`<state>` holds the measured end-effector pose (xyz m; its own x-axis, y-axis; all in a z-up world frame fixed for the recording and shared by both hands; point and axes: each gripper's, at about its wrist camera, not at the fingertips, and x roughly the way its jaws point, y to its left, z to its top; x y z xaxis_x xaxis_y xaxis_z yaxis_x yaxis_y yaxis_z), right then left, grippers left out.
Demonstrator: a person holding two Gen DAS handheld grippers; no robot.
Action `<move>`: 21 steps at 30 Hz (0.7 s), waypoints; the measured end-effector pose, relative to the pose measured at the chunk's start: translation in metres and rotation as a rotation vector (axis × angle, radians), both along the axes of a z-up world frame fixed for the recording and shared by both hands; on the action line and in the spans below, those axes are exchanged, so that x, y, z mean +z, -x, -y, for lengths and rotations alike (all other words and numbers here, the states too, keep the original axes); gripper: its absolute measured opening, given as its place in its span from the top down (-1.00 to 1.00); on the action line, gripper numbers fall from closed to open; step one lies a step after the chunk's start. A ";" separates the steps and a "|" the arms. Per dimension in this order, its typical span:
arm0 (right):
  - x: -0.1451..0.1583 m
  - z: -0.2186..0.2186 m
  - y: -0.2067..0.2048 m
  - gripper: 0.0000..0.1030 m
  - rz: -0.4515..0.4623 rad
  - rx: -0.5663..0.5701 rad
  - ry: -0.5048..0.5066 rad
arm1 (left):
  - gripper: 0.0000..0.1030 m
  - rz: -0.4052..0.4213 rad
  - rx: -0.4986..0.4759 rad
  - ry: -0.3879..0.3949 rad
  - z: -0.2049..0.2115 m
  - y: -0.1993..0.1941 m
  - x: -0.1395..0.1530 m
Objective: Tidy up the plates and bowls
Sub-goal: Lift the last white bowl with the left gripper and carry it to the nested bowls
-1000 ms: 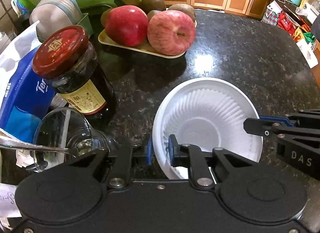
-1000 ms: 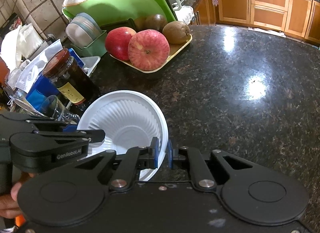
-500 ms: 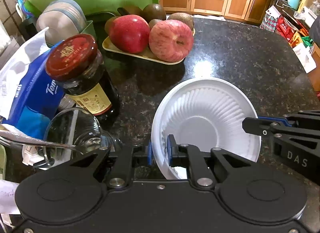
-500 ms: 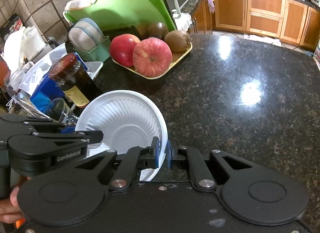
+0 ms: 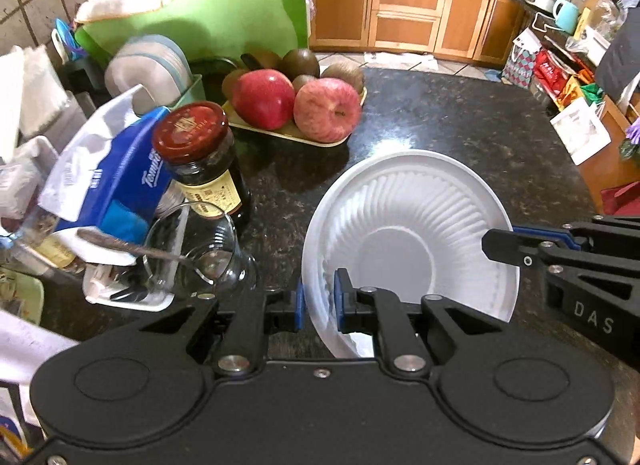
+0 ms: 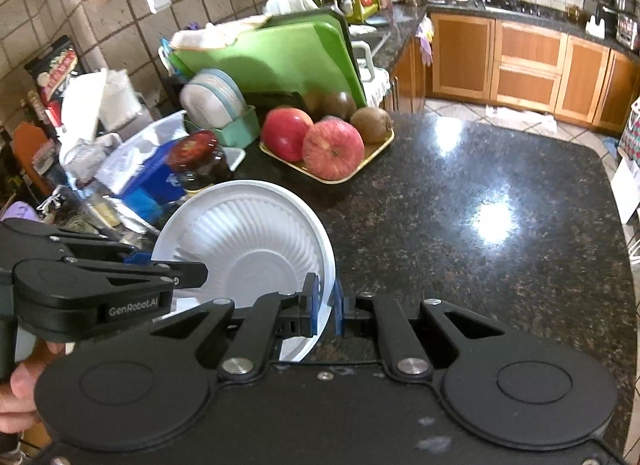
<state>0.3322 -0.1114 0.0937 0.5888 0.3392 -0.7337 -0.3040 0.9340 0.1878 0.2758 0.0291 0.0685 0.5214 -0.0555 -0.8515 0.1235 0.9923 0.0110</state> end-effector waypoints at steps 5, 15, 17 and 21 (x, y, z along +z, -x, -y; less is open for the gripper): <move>0.018 0.009 0.036 0.80 0.036 0.009 0.003 | 0.63 0.013 -0.014 0.017 0.002 0.023 0.016; 0.030 0.038 0.111 0.79 0.045 0.007 -0.013 | 0.62 -0.015 -0.078 0.039 0.020 0.077 0.022; 0.027 0.043 0.125 0.79 0.043 0.006 -0.007 | 0.61 -0.019 -0.102 0.041 0.024 0.089 0.020; 0.019 0.049 0.149 0.79 0.037 0.000 0.009 | 0.62 -0.034 -0.133 0.038 0.033 0.106 0.013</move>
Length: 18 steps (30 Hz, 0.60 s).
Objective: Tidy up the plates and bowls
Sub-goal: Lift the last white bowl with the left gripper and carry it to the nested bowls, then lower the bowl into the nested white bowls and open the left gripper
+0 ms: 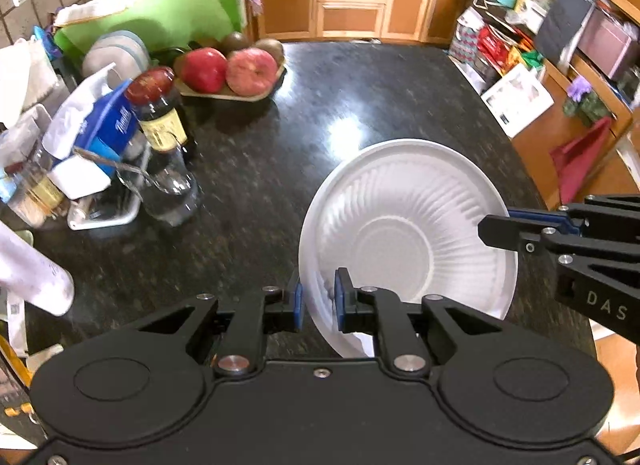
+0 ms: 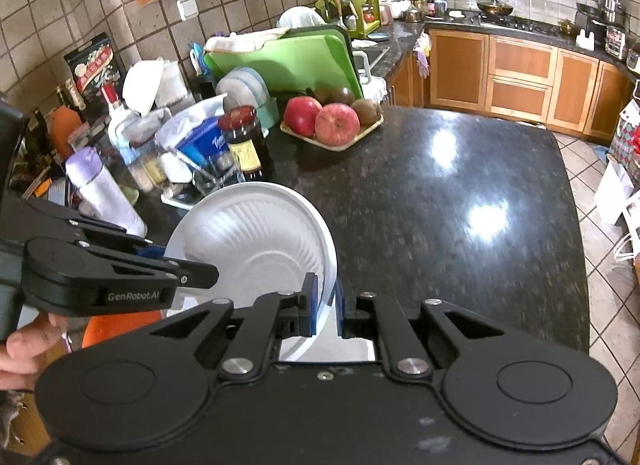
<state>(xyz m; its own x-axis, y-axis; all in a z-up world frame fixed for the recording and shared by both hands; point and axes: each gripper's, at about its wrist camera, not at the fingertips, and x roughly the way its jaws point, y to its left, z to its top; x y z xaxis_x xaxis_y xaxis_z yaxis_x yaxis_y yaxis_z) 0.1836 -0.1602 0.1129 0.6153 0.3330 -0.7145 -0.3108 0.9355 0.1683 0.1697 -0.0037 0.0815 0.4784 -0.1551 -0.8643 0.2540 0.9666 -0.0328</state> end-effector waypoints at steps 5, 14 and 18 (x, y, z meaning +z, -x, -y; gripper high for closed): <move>-0.008 0.010 0.021 0.78 -0.013 -0.002 0.000 | 0.60 -0.028 -0.036 -0.002 0.007 0.017 -0.009; -0.030 0.014 0.020 0.77 -0.090 -0.017 -0.012 | 0.59 -0.102 -0.060 -0.008 0.017 0.023 -0.029; -0.035 0.014 0.016 0.77 -0.103 -0.021 -0.009 | 0.58 -0.107 -0.057 -0.016 0.019 0.019 -0.035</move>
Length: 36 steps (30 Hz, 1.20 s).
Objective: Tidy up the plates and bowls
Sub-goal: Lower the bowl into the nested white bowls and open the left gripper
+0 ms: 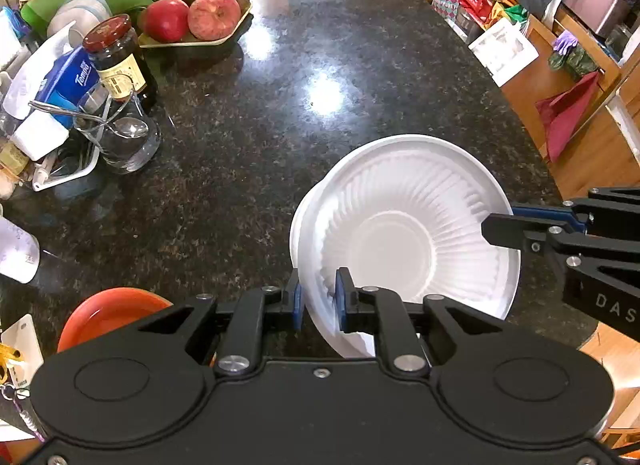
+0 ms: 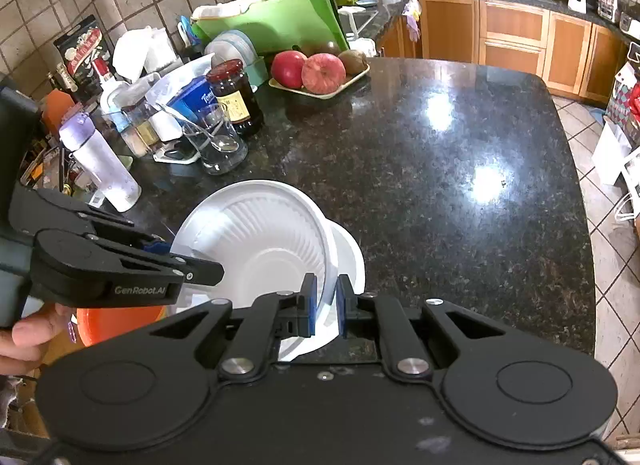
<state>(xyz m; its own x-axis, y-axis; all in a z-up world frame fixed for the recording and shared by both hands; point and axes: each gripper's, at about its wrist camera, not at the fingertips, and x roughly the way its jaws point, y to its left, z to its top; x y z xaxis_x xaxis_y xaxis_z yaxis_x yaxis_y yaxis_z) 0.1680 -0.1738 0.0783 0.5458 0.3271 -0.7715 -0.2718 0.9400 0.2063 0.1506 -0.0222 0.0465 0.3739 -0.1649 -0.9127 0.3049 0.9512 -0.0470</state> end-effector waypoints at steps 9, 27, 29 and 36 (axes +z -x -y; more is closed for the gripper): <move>-0.006 -0.002 -0.008 0.56 -0.014 0.001 0.012 | 0.44 -0.016 -0.011 -0.001 -0.001 -0.012 -0.011; -0.007 -0.004 -0.005 0.52 0.055 -0.032 0.029 | 0.43 0.081 0.001 -0.019 -0.007 -0.007 -0.008; -0.008 -0.006 -0.001 0.51 0.084 -0.040 0.031 | 0.43 0.118 0.012 -0.025 -0.009 -0.003 -0.007; -0.009 -0.011 0.022 0.36 0.192 -0.084 0.023 | 0.42 0.241 0.050 -0.033 -0.015 0.017 -0.007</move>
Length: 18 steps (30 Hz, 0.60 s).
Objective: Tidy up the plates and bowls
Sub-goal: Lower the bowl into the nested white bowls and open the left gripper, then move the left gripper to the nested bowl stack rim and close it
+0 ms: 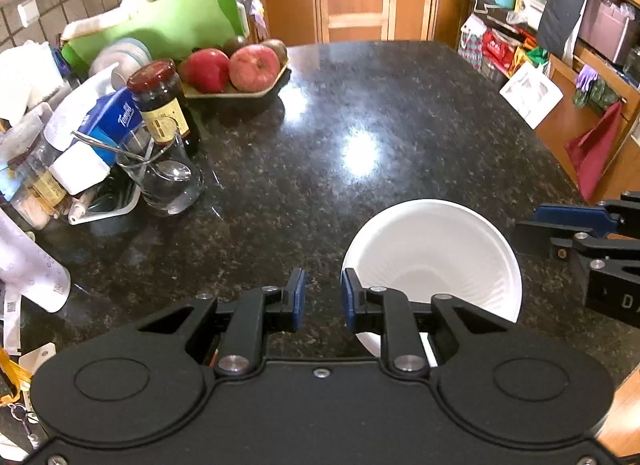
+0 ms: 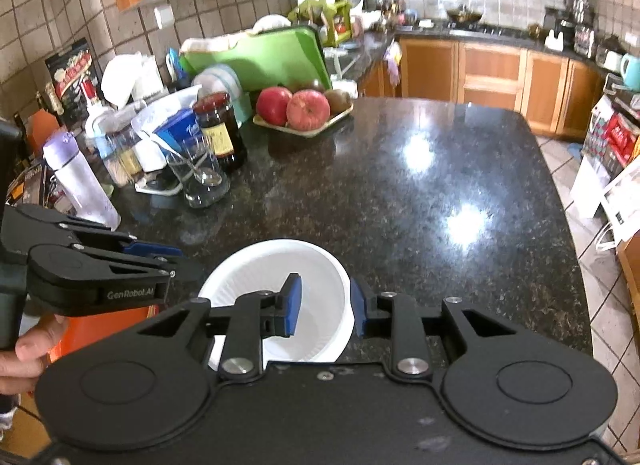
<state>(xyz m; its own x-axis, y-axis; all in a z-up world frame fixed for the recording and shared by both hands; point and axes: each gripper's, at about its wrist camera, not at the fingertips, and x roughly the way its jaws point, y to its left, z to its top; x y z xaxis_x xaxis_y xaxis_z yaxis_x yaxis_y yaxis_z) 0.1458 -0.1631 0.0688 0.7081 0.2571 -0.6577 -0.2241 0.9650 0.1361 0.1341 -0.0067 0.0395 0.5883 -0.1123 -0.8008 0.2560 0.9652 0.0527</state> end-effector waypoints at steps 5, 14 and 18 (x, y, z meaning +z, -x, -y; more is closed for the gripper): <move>-0.005 -0.008 0.015 0.20 0.073 -0.058 0.004 | 0.41 0.047 0.006 0.007 -0.005 0.011 -0.004; -0.020 -0.010 0.037 -0.08 0.149 -0.232 -0.060 | 0.01 0.120 0.039 0.008 -0.015 0.026 -0.016; -0.025 -0.013 0.045 -0.15 0.180 -0.315 -0.049 | -0.07 0.152 0.010 0.026 -0.018 0.035 -0.020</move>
<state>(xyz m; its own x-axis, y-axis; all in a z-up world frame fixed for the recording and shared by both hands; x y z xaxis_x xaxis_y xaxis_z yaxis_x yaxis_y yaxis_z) 0.1012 -0.1499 0.0438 0.8608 0.0362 -0.5077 0.0584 0.9839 0.1691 0.0986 0.0113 0.0198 0.7037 -0.1248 -0.6994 0.2369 0.9693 0.0653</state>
